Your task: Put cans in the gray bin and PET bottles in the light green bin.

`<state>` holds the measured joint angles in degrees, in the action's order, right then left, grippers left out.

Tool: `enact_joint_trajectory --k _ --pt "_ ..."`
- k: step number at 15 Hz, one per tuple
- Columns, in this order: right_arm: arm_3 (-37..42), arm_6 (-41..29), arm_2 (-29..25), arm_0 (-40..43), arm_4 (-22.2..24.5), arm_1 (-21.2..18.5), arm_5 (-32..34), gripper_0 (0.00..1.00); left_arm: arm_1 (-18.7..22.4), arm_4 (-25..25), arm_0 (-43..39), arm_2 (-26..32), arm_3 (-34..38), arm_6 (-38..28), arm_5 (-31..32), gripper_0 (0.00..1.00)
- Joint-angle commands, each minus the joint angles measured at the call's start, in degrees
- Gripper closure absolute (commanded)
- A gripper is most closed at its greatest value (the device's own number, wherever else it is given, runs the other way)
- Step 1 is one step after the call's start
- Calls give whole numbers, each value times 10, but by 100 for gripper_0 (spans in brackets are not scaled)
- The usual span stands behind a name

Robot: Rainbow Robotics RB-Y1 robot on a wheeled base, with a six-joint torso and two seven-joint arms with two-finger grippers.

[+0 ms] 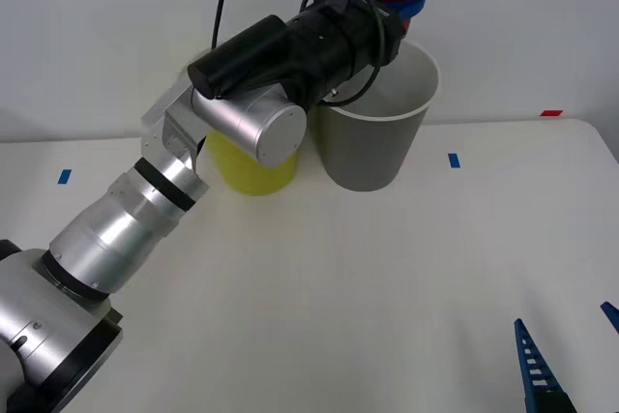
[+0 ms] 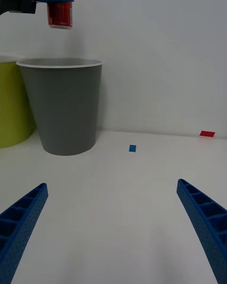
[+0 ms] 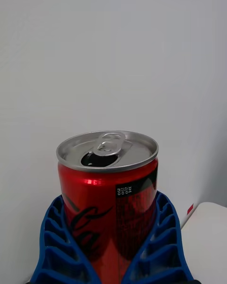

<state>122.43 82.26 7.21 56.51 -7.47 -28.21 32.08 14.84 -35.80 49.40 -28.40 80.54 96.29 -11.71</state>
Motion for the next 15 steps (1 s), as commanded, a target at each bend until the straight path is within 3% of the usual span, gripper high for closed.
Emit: enact_joint_trajectory --k 1,5,6,7,8,9,15 --pt "0 0 0 0 0 0 0 5 3 0 0 -1 -6 -2 4 100" --pt "0 0 0 0 0 0 0 5 5 0 0 0 -8 -10 4 100" --pt "0 0 0 0 0 0 0 5 5 0 0 0 -8 -11 4 93" --pt "0 0 0 0 0 0 0 5 5 0 0 0 -8 -12 4 57" --pt "0 0 0 0 0 0 0 5 5 0 0 0 -8 -14 4 9" --pt "0 0 0 0 0 0 0 5 6 -2 0 0 -8 -16 4 0" --pt "0 0 0 0 0 0 0 5 8 -5 1 4 -7 -25 4 0"
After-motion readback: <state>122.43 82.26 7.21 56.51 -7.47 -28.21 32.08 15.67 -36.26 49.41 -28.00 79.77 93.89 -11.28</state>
